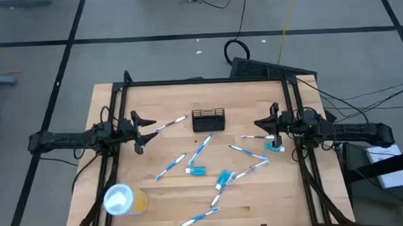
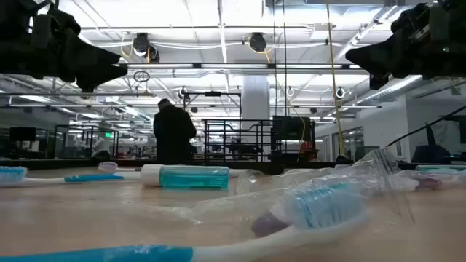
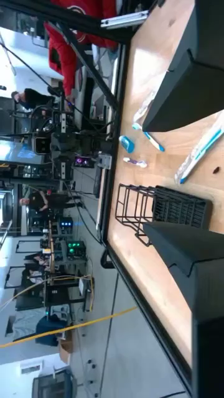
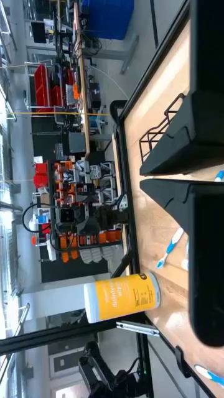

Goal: Pick & Place toothbrushing station

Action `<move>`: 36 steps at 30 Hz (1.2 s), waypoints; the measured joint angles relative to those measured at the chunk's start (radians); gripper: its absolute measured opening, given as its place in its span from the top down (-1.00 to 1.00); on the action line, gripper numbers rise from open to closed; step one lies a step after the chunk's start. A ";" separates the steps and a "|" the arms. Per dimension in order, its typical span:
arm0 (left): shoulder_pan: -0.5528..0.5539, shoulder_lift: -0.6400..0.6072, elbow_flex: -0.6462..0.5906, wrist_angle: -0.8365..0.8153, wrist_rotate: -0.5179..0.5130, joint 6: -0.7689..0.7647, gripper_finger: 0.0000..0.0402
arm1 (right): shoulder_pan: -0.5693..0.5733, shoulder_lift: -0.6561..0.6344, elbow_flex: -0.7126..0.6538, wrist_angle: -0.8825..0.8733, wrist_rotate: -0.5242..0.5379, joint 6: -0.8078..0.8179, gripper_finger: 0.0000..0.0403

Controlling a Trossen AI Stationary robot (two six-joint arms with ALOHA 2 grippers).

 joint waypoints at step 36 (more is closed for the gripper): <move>0.000 0.000 0.000 0.000 0.169 -0.055 -0.26 | 0.024 0.005 0.000 -0.099 0.112 0.101 0.92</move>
